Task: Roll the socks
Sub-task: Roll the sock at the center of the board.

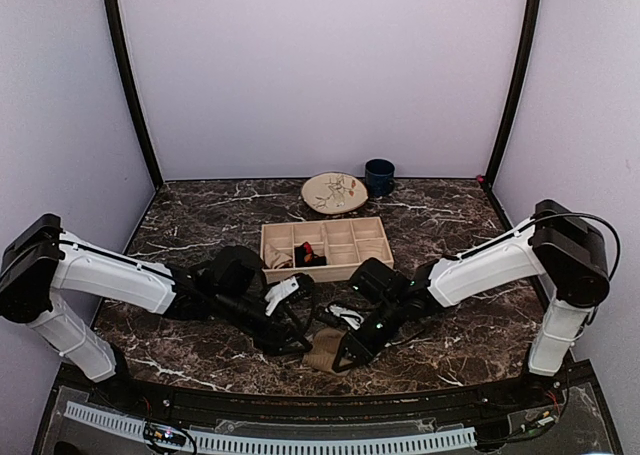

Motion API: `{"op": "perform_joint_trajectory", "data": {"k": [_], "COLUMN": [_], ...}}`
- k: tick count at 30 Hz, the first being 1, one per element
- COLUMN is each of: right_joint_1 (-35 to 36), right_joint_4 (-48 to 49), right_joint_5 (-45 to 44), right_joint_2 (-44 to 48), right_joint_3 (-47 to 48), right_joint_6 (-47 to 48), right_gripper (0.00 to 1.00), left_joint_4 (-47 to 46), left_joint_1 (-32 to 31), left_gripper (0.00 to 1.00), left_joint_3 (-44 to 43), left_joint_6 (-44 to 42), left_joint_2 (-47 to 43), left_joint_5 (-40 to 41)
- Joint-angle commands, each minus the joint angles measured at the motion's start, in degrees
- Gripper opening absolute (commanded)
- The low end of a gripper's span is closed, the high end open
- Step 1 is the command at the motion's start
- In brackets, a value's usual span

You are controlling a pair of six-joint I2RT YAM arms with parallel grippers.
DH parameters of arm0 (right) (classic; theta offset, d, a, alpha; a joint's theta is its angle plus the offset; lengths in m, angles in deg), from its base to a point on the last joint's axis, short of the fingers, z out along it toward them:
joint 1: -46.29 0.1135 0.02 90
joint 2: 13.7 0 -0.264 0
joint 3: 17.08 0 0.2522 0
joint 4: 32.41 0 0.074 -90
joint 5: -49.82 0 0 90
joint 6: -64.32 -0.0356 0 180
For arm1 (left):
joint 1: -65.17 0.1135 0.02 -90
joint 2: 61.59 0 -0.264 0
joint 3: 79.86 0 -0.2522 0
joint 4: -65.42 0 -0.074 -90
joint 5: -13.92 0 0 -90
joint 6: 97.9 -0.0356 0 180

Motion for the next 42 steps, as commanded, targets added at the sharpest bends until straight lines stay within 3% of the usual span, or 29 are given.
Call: {"op": "perform_joint_trajectory", "data": {"k": [1,6,16,35,42], "right_joint_1": [-1.6,-2.7,-2.9,-3.1,-3.1], "right_joint_4": [-5.4,-9.4,-12.2,-12.5,-11.1], "right_joint_5": [4.5,9.1,11.7,12.7,14.0], "right_joint_2": [-1.8,-3.6,-5.3,-7.4,-7.5], "right_joint_3": [3.4,6.6,8.5,9.1,8.7], "right_joint_6": [1.2,2.3,3.2,2.9,1.8], "right_gripper": [0.0,0.0,0.0,0.0,0.0], "left_joint_4": [3.0,4.6,5.7,5.9,6.3], "left_joint_1": [-3.0,-4.7,-6.9,-11.1,-13.3], "left_gripper": [0.7,0.77,0.78,0.68,0.65], "left_joint_3": [-0.8,-2.2,-4.6,-3.9,-4.5], "left_joint_6": [-3.4,-6.2,-10.1,-12.4,-13.1], "left_joint_2": [-1.6,-0.8,2.8,2.9,5.8], "left_joint_5": [3.5,6.1,8.8,5.1,8.4]}}
